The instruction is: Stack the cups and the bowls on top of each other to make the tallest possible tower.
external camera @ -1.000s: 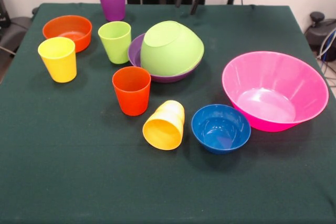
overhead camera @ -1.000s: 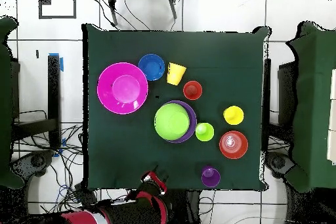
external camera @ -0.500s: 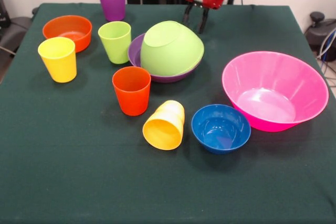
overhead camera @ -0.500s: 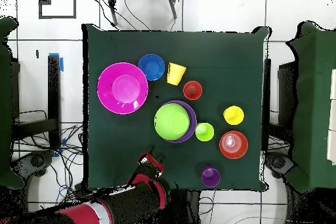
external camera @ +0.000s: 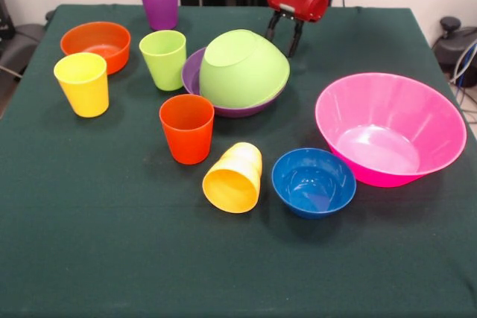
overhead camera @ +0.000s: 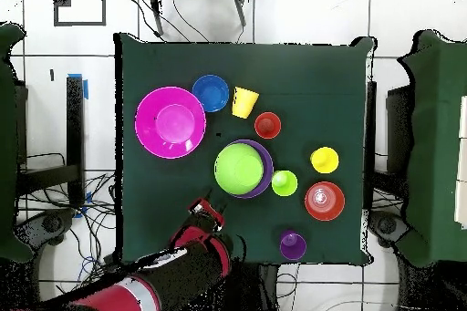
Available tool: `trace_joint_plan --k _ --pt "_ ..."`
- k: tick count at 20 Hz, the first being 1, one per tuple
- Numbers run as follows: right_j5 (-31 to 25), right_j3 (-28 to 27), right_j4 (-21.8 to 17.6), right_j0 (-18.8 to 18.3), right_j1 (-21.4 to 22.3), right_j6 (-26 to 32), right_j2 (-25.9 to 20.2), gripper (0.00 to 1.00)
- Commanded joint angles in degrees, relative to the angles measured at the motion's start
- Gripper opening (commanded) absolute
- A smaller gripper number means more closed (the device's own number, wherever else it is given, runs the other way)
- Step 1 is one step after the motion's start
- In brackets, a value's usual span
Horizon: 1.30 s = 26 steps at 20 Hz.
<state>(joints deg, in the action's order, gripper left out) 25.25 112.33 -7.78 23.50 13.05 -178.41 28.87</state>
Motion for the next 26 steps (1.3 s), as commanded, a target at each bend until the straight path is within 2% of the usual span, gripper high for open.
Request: trace_joint_plan --k 1,3,8,15,26 --pt "-13.1 -6.7 -4.9 -5.0 6.2 4.4 -11.1 1.0" --pt "-14.7 -6.4 -6.0 -6.4 7.9 4.5 -12.7 1.0" --pt "-18.7 -7.2 -6.1 -6.7 10.3 5.0 -13.3 1.0" --pt "-20.7 -10.2 -4.6 -7.0 9.0 3.9 -14.4 1.0" --pt "-23.6 -14.0 -0.8 -4.5 7.2 1.6 -13.2 1.0"
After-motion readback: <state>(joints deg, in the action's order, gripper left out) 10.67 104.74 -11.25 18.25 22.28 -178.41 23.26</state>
